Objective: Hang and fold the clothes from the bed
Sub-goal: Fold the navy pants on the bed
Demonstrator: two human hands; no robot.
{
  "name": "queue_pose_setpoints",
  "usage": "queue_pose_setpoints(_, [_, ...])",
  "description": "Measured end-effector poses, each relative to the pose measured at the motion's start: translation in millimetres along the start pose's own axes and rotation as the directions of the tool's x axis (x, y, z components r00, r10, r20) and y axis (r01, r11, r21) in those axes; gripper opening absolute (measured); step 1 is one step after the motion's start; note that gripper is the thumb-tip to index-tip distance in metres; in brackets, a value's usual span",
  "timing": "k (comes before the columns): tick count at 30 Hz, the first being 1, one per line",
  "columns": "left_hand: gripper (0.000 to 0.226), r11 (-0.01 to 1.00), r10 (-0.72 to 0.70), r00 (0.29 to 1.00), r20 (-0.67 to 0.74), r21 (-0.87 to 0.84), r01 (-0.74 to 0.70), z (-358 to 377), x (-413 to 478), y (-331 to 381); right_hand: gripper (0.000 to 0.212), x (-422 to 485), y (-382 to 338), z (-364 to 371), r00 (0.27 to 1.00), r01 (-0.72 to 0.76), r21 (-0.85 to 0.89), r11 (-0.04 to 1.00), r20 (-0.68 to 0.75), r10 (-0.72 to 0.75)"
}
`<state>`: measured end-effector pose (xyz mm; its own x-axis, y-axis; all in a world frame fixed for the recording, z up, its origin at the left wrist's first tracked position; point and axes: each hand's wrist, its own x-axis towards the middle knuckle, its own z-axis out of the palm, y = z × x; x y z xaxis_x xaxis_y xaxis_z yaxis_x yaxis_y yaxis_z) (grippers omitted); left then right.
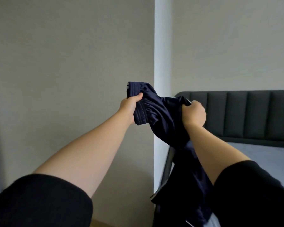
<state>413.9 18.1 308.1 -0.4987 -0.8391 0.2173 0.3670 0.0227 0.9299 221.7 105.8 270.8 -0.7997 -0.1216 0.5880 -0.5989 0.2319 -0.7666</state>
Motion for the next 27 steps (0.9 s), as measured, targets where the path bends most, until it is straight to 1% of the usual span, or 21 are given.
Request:
queue_pose_setpoints(2, [0.038, 1.000, -0.019, 0.998, 0.059, -0.011, 0.019, 28, -10, -9, 0.023, 26, 1, -41, 0.990, 0.102, -0.155, 0.983, -0.085, -0.116])
queue_pose_setpoints(4, [0.037, 0.999, -0.037, 0.994, 0.105, -0.031, 0.041, 49, -17, -20, 0.023, 45, 2, -72, 0.963, 0.204, -0.315, 0.927, -0.105, -0.247])
queue_pose_setpoints(6, [0.038, 0.997, -0.056, 0.991, 0.125, -0.038, 0.061, 62, -20, -32, 0.021, 53, 4, -87, 0.922, 0.318, -0.450, 0.834, -0.058, -0.383])
queue_pose_setpoints(7, [0.038, 0.997, -0.070, 0.990, 0.124, -0.026, 0.074, 64, -20, -40, 0.021, 54, 7, -88, 0.901, 0.370, -0.489, 0.790, -0.017, -0.433])
queue_pose_setpoints(9, [0.040, 0.995, -0.104, 0.989, 0.102, 0.017, 0.103, 61, -17, -57, 0.024, 50, 18, -80, 0.871, 0.447, -0.531, 0.720, 0.074, -0.486])
queue_pose_setpoints(10, [0.040, 0.992, -0.120, 0.989, 0.084, 0.043, 0.117, 56, -15, -66, 0.026, 45, 26, -71, 0.862, 0.476, -0.542, 0.692, 0.133, -0.489])
queue_pose_setpoints(11, [0.039, 0.989, -0.135, 0.989, 0.060, 0.072, 0.130, 50, -12, -76, 0.027, 41, 36, -60, 0.854, 0.508, -0.538, 0.672, 0.214, -0.474])
queue_pose_setpoints(13, [0.038, 0.974, -0.172, 0.985, 0.000, 0.149, 0.170, 31, -6, -97, 0.025, 28, 61, -31, 0.830, 0.551, -0.509, 0.661, 0.412, -0.375])
queue_pose_setpoints(15, [0.037, 0.944, -0.208, 0.976, -0.064, 0.249, 0.217, 5, 3, -127, 0.023, 10, 98, 8, 0.777, 0.545, -0.495, 0.677, 0.601, -0.186])
queue_pose_setpoints(16, [0.035, 0.920, -0.223, 0.970, -0.097, 0.307, 0.243, -9, 9, -144, 0.025, -2, 121, 30, 0.754, 0.517, -0.502, 0.693, 0.650, -0.092])
queue_pose_setpoints(18, [0.031, 0.869, -0.243, 0.958, -0.153, 0.405, 0.285, -41, 19, -183, 0.031, -37, 173, 70, 0.734, 0.431, -0.522, 0.736, 0.677, 0.050])
queue_pose_setpoints(20, [0.026, 0.800, -0.252, 0.945, -0.206, 0.506, 0.324, -74, 25, -226, 0.042, -82, 219, 101, 0.725, 0.403, -0.543, 0.737, 0.681, 0.105])
queue_pose_setpoints(22, [0.018, 0.665, -0.273, 0.935, -0.225, 0.659, 0.352, -103, 25, -270, 0.044, -129, 258, 122, 0.718, 0.412, -0.554, 0.724, 0.686, 0.116])
queue_pose_setpoints(24, [0.018, 0.507, -0.297, 0.928, -0.224, 0.787, 0.352, -128, 25, -312, 0.041, -175, 290, 137, 0.710, 0.414, -0.533, 0.738, 0.696, 0.104])
queue_pose_setpoints(27, [0.023, 0.347, -0.267, 0.919, -0.291, 0.861, 0.373, -157, 29, -359, 0.042, -238, 328, 146, 0.677, 0.455, -0.483, 0.748, 0.733, 0.061])
